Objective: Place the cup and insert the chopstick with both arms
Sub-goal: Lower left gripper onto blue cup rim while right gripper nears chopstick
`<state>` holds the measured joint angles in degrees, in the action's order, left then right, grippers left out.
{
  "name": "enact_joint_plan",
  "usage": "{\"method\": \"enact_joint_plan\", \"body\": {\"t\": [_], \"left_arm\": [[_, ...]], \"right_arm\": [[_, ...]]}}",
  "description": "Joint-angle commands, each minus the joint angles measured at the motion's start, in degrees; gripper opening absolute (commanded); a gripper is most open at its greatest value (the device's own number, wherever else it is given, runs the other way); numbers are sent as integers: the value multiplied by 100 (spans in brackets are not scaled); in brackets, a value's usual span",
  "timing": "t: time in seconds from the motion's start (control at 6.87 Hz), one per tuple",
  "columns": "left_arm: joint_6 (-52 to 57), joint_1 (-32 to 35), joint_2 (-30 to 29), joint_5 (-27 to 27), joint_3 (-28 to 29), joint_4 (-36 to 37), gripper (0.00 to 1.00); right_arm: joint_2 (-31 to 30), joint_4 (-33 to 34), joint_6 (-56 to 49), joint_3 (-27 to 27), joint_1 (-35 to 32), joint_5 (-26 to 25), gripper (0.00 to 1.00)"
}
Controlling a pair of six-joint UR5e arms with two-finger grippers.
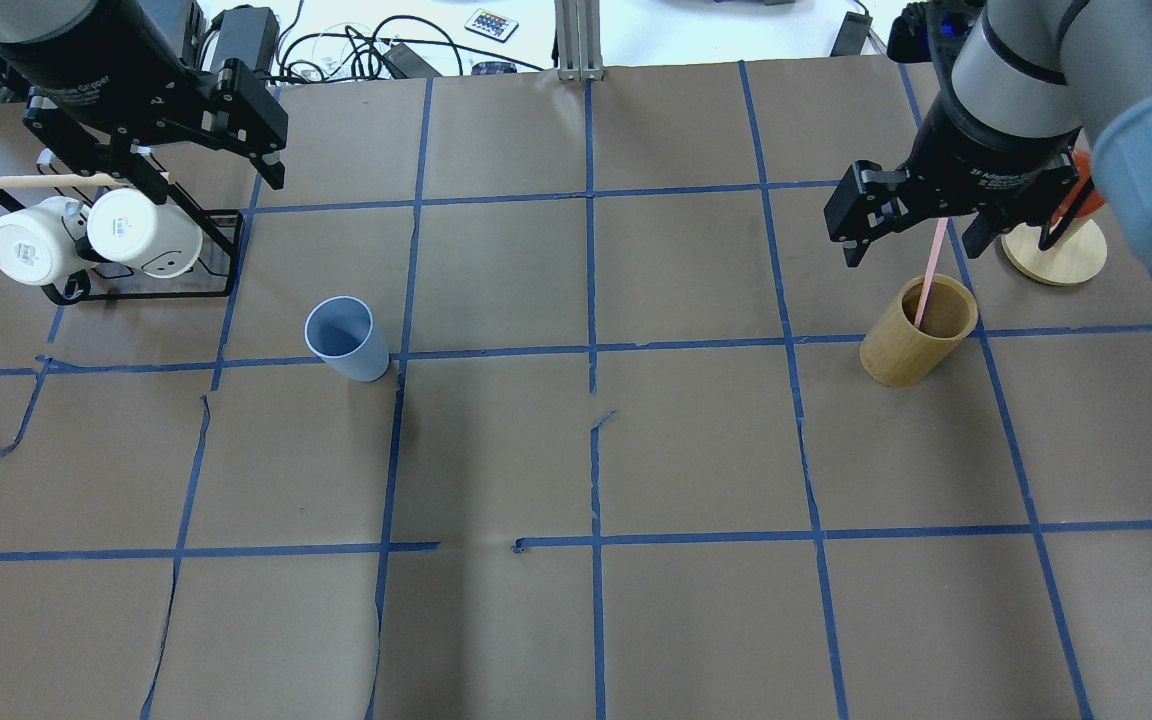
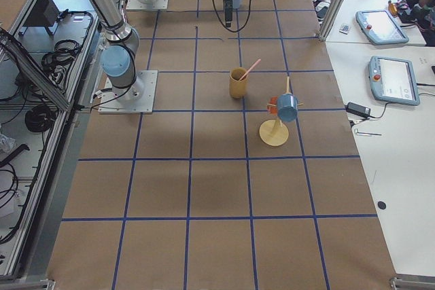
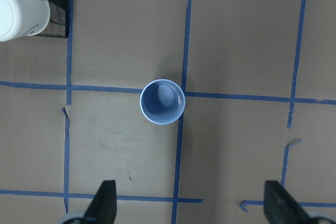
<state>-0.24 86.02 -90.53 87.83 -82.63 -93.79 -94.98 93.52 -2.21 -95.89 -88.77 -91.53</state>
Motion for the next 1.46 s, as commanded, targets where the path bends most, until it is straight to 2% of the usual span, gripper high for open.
{"method": "enact_joint_plan", "body": {"t": [0.0,0.15,0.29,0.58,0.73,1.02,1.31], "left_arm": [[163,-32,-78,23,-51,-25,100],[513,-155,-79,-3,-452,88,100],[595,-417,-105,-29,-978,541,100],[911,-648,-306,-47,-2208,2469,100],[808,-613,-342,-56,-2588,2801,100],[815,-613,-578,-38,-2863,3232,100],[746,-613,-868,-64,-2864,3576,100]], "right_arm": [[24,8,28,-9,8,4,100],[85,122,37,-18,43,82,100],[294,601,54,-44,52,66,100],[603,799,11,-35,428,91,100],[595,939,-42,-27,900,83,100],[604,958,-25,-35,1404,92,100],[700,1237,-15,-35,1415,109,100]]}}
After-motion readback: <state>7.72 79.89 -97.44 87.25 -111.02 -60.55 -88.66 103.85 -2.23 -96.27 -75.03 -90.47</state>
